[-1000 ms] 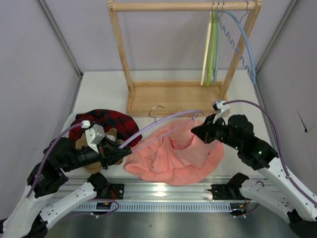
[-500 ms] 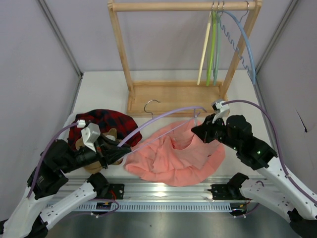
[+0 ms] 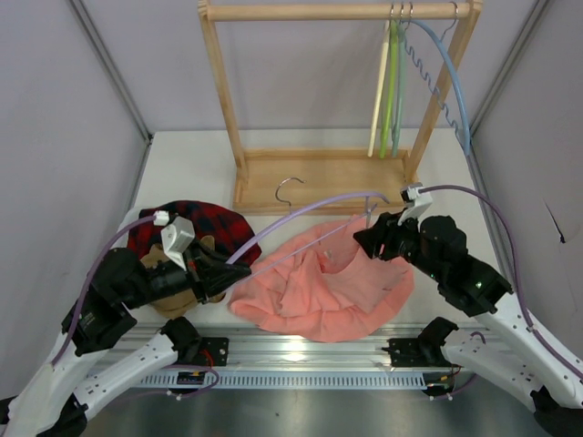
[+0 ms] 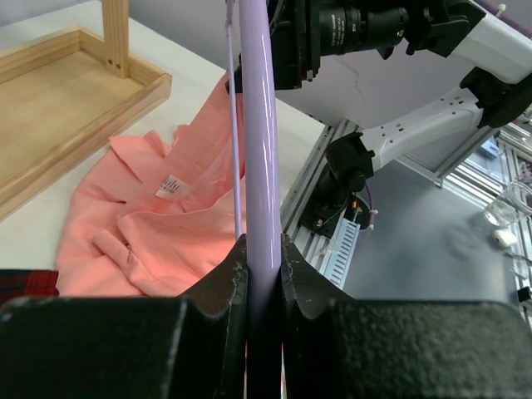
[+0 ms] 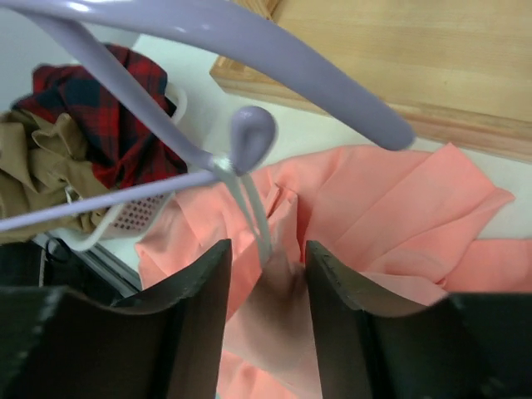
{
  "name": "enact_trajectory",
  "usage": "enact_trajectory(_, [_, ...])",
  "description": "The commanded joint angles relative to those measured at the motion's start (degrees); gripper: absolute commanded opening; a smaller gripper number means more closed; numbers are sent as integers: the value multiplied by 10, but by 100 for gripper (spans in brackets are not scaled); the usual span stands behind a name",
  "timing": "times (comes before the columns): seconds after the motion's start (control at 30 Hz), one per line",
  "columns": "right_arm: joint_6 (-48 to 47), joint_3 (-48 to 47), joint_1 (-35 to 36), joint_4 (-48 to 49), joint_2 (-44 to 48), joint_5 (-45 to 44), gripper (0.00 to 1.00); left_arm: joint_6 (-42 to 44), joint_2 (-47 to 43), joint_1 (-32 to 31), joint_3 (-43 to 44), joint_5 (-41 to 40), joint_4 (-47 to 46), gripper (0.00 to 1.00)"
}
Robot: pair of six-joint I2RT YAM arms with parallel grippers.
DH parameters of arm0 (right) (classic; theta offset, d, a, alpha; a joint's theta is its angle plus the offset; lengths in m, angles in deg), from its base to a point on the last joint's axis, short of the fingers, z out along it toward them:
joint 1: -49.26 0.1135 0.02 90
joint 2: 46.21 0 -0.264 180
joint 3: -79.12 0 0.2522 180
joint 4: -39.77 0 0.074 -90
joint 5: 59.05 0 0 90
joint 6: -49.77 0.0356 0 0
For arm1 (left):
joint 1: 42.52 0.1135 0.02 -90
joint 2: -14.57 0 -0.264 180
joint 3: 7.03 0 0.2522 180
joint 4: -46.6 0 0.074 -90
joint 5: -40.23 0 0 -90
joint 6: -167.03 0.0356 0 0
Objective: Place the skirt on the hanger
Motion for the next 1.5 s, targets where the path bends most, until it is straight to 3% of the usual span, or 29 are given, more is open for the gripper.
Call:
enact_trajectory(0.0, [-2, -70, 3, -41, 22, -14, 53, 19, 16, 2, 16, 36, -131, 0])
enact_trajectory(0.17, [5, -166, 2, -120, 64, -43, 66, 39, 41, 2, 5, 43, -146, 0])
enact_trajectory(0.2, [13, -198, 2, -151, 68, -50, 74, 41, 46, 2, 6, 47, -149, 0])
enact_trajectory(0.37, [52, -256, 2, -191, 74, -66, 78, 48, 70, 2, 7, 66, -168, 0])
enact_trajectory(0.47, [96, -233, 2, -138, 63, -36, 80, 47, 86, 3, 11, 62, -174, 0])
enact_trajectory(0.6, [190, -134, 4, 63, 39, 82, 81, 33, 120, 3, 12, 49, -197, 0])
enact_trajectory(0.7, [213, -90, 31, 110, 15, 76, 81, 18, 136, 2, 12, 64, -227, 0])
enact_trajectory(0.83, [163, -99, 138, 109, 0, -92, 82, 21, 162, 2, 24, 87, -232, 0])
enact_trajectory(1.07, [111, -79, 285, 195, -8, -210, 83, 21, 228, -5, 25, 122, -269, 0])
enact_trajectory(1.23, [93, -71, 335, 218, -21, -304, 83, 14, 271, -9, 32, 115, -305, 0])
enact_trajectory(1.3, [106, -71, 348, 210, -30, -381, 83, 19, 289, -24, 46, 106, -318, 0])
enact_trajectory(1.47, [131, -66, 347, 224, -40, -472, 82, 33, 324, -63, 64, 73, -341, 0])
